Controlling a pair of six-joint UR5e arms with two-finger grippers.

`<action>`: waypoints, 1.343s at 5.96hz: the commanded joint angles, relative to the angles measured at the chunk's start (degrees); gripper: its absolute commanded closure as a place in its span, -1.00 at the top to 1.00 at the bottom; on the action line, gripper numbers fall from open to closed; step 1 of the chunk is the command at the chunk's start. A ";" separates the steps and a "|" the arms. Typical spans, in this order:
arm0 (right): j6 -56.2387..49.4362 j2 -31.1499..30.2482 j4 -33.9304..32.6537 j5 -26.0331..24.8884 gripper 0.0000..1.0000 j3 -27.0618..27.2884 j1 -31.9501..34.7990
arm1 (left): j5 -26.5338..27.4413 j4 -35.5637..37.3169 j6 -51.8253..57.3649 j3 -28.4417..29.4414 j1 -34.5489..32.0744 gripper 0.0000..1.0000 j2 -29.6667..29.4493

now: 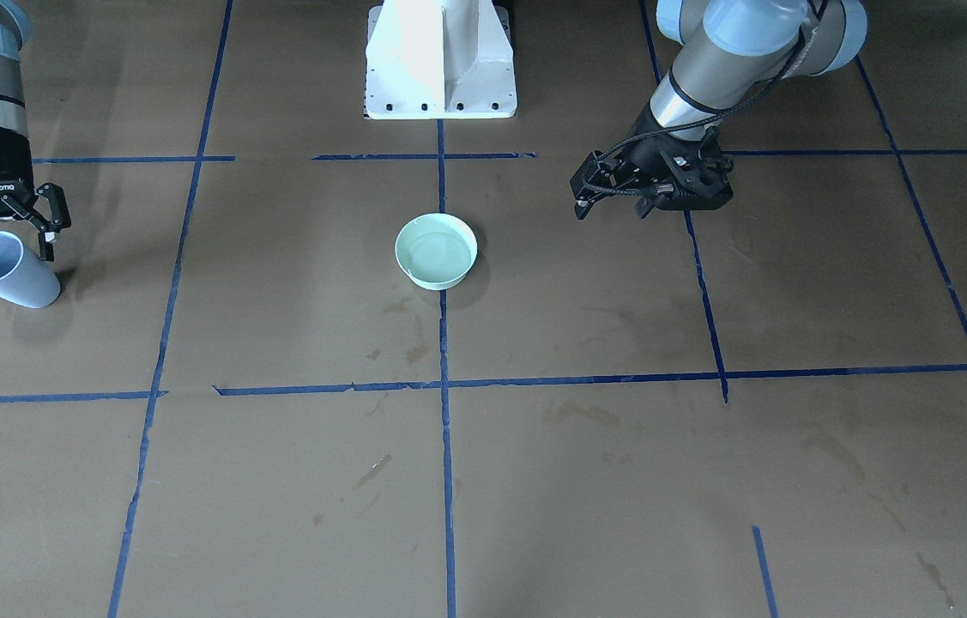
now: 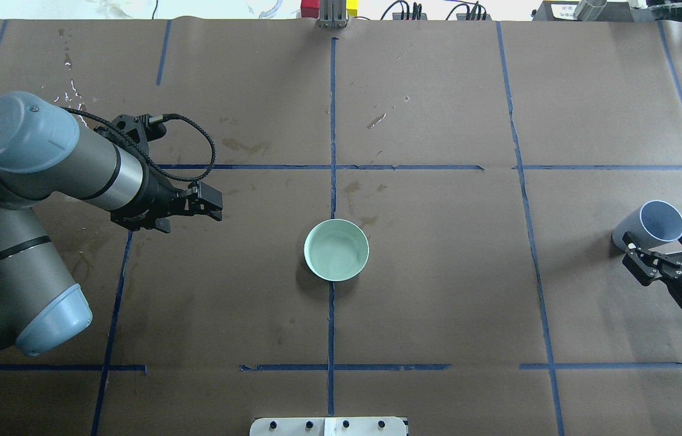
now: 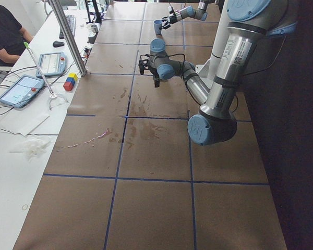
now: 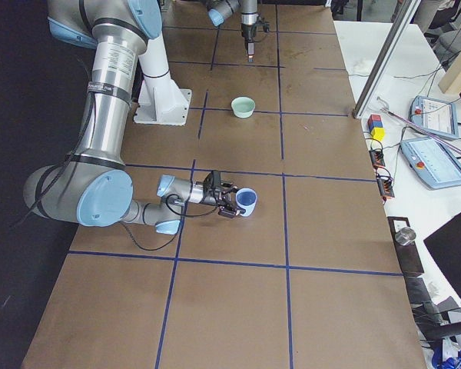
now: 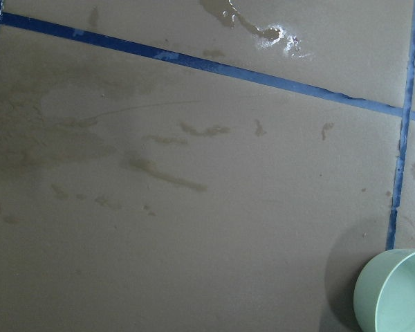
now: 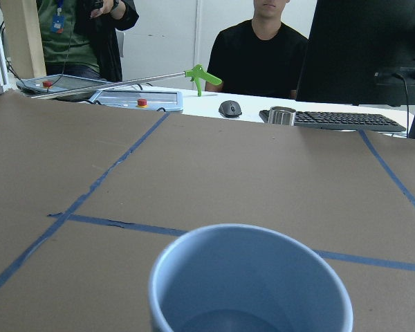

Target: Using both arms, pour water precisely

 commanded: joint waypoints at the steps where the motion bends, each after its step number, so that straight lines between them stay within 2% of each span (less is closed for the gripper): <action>1: -0.29 0.26 0.00 0.48 0.98 -0.03 0.41 | 0.00 0.00 0.00 -0.05 0.00 1.00 0.02; 4: -1.00 1.31 -0.09 0.74 0.99 -0.73 1.20 | 0.00 0.00 0.00 -2.16 0.00 1.00 1.87; 6: -1.43 1.93 -0.09 3.19 0.99 -1.35 3.12 | 0.00 0.09 0.00 -2.69 0.00 1.00 1.96; 8: -1.87 2.45 -0.09 3.21 0.96 -1.35 3.22 | 0.00 2.88 0.00 -4.52 -0.09 1.00 1.96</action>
